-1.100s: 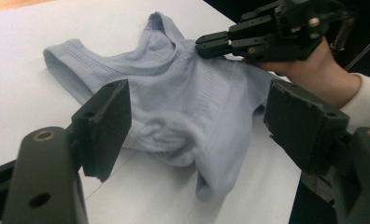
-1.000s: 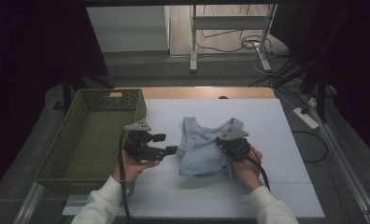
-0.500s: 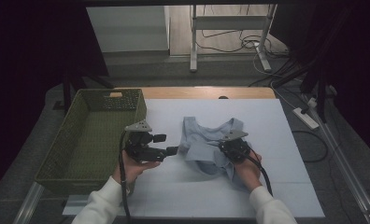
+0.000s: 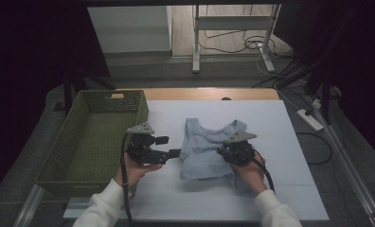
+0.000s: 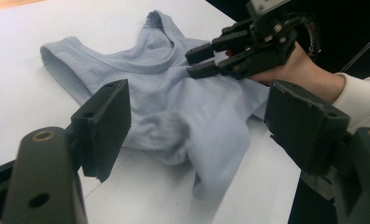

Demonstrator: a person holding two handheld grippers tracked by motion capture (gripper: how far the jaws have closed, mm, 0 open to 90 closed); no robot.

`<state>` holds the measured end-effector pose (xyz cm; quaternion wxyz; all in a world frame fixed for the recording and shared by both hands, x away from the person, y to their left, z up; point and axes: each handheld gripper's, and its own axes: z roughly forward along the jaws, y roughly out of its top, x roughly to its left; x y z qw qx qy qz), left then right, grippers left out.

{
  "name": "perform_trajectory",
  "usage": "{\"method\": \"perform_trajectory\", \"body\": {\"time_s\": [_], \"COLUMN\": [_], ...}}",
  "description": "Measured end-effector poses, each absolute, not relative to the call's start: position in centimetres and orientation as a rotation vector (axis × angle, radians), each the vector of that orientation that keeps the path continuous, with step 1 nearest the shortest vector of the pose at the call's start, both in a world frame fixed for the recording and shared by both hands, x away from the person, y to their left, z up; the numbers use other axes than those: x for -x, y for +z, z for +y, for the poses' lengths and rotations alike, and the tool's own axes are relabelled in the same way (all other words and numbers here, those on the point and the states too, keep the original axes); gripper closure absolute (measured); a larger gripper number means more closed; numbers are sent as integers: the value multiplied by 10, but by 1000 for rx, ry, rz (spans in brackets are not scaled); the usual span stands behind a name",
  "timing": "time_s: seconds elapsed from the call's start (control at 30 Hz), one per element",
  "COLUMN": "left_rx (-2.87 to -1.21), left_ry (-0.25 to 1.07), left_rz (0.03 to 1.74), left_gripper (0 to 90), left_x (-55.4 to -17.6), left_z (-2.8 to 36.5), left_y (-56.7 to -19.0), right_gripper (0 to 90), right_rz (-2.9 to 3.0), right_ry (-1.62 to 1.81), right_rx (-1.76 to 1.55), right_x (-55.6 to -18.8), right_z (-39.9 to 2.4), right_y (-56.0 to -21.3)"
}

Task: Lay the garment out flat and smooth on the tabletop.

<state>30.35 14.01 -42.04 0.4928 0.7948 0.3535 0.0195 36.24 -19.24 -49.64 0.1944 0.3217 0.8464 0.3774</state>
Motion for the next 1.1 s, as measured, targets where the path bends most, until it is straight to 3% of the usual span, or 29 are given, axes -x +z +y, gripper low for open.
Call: {"method": "perform_trajectory", "body": {"time_s": [0.2, 0.7, 1.1], "left_rx": [-1923, -1915, -1911], "left_ry": [46, 53, 55], "left_rz": [863, 865, 864], "left_gripper": [238, 237, 237], "left_x": [-304, -304, -304], "left_z": [142, 143, 144], "left_y": [-420, -419, -418], "right_gripper": [485, 479, 480], "right_rz": [2316, 2413, 2518], "right_ry": [1140, 1228, 1226], "right_rx": [-881, -677, -593], "right_x": [-353, -306, -275], "right_z": [-195, -172, -159], "right_y": [-476, -460, -470]}}
